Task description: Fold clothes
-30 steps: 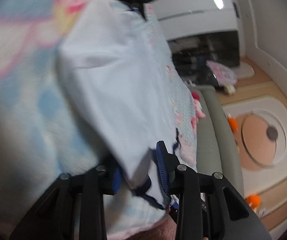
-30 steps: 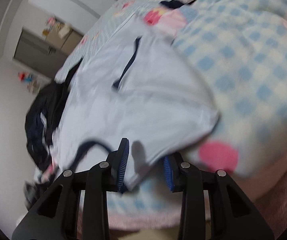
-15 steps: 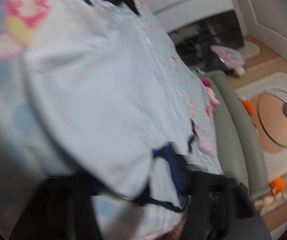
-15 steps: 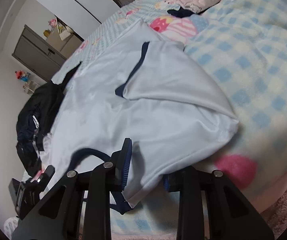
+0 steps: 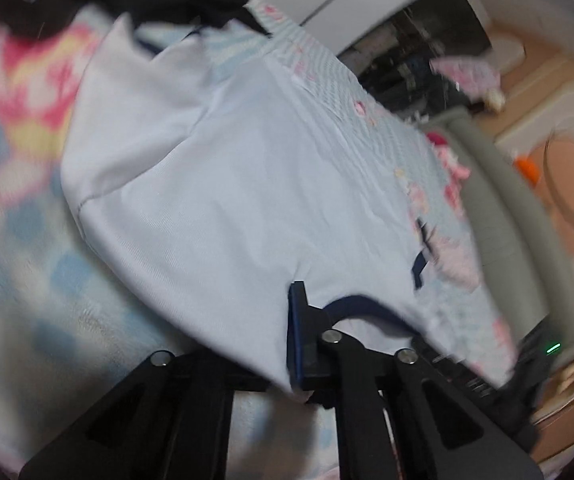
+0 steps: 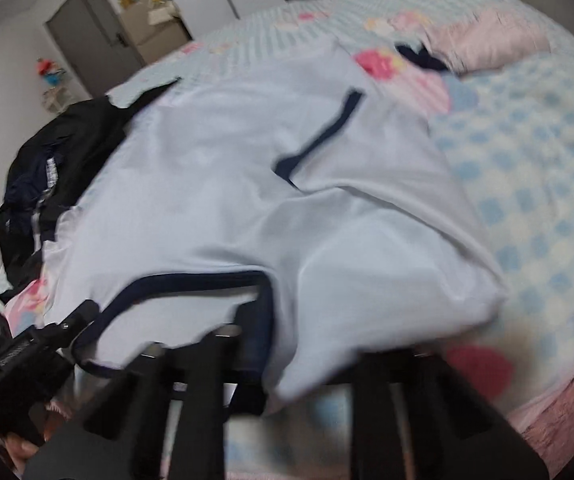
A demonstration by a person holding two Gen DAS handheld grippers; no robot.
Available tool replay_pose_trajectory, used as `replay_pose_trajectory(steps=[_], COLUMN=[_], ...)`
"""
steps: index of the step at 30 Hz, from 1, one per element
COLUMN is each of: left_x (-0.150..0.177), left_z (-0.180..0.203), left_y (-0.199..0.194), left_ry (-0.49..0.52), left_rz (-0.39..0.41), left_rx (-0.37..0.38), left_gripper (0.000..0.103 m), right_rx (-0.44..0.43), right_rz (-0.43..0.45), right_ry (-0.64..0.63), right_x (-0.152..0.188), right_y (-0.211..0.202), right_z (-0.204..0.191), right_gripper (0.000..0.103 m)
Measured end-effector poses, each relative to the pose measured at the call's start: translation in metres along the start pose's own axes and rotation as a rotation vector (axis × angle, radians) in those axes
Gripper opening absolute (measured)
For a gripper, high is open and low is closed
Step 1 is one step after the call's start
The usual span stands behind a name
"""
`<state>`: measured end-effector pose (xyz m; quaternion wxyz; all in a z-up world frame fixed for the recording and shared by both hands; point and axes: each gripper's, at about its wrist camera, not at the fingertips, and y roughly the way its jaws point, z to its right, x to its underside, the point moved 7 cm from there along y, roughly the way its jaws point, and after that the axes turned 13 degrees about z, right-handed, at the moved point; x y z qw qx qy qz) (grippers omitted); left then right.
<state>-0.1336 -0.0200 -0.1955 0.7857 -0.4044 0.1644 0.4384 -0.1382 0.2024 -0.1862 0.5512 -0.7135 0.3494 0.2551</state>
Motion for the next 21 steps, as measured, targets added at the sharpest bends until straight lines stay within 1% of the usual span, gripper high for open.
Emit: replay_pose_trajectory(steps=[3, 7, 9, 12, 13, 15, 17, 19, 21], left_x=[0.001, 0.007, 0.01, 0.016, 0.019, 0.026, 0.028, 0.029, 0.028], left_z=[0.006, 0.002, 0.0, -0.002, -0.005, -0.011, -0.01, -0.007, -0.002], left_y=[-0.011, -0.028, -0.037, -0.045, -0.044, -0.043, -0.045, -0.049, -0.054], left_ry=[0.036, 0.08, 0.102, 0.122, 0.123, 0.092, 0.096, 0.11, 0.113], left_rz=[-0.01, -0.03, -0.04, -0.063, -0.075, -0.1, -0.1, -0.095, -0.087], left_rx=[-0.016, -0.041, -0.053, -0.06, -0.067, -0.064, -0.065, -0.07, -0.058], left_gripper=[0.003, 0.002, 0.002, 0.002, 0.002, 0.002, 0.002, 0.002, 0.002], right_rx=[0.008, 0.017, 0.015, -0.006, -0.004, 0.007, 0.016, -0.002, -0.003], right_rz=[0.036, 0.074, 0.069, 0.04, 0.026, 0.011, 0.007, 0.032, 0.079], right_ry=[-0.044, -0.088, -0.098, -0.081, -0.083, -0.091, -0.087, -0.047, -0.056], right_x=[-0.005, -0.008, -0.002, 0.013, 0.018, 0.027, 0.032, 0.025, 0.015], right_y=[-0.015, -0.033, -0.035, -0.043, -0.043, -0.039, -0.035, -0.041, -0.052], right_z=[-0.004, -0.009, -0.009, -0.003, 0.0, 0.009, 0.019, 0.024, 0.023], right_gripper=[0.007, 0.006, 0.007, 0.007, 0.007, 0.006, 0.006, 0.006, 0.005])
